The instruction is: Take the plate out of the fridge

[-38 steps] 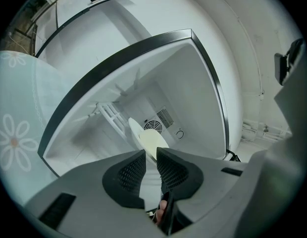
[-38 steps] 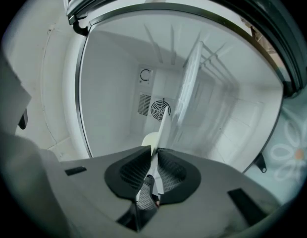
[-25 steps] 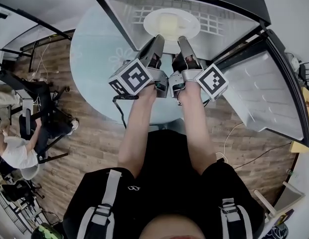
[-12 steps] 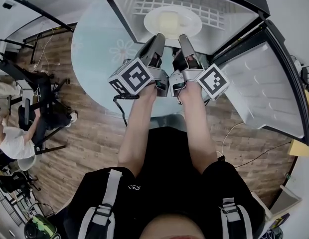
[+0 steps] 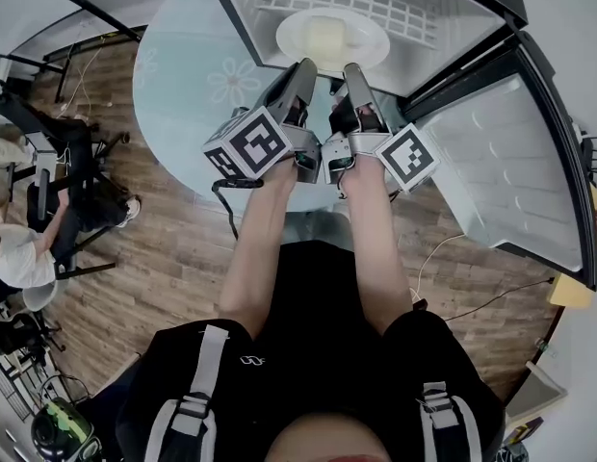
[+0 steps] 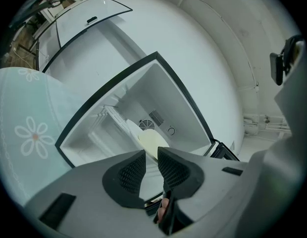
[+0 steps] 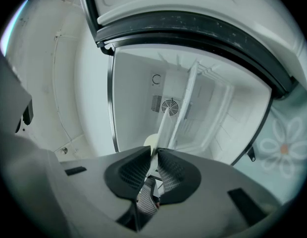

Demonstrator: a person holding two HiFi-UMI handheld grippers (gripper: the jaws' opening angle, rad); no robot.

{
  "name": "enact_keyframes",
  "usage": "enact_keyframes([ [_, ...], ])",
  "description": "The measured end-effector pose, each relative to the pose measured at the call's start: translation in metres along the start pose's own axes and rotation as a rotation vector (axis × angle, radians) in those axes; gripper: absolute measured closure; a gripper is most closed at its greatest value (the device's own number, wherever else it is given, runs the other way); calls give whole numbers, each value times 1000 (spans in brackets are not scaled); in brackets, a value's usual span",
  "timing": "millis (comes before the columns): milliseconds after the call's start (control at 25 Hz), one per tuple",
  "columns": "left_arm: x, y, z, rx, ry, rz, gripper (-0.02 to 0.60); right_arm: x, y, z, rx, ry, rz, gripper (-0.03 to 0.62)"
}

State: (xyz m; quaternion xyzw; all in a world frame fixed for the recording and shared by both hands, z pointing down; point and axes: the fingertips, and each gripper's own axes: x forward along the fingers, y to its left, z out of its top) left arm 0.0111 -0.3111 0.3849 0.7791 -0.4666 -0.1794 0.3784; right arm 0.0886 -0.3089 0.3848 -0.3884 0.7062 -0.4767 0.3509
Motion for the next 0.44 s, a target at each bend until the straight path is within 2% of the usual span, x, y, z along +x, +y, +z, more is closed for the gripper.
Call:
enact_keyframes([
  [440,1,-6,-8,-7,-12,-15,508,-7,-2,4,-5,-2,10,543],
])
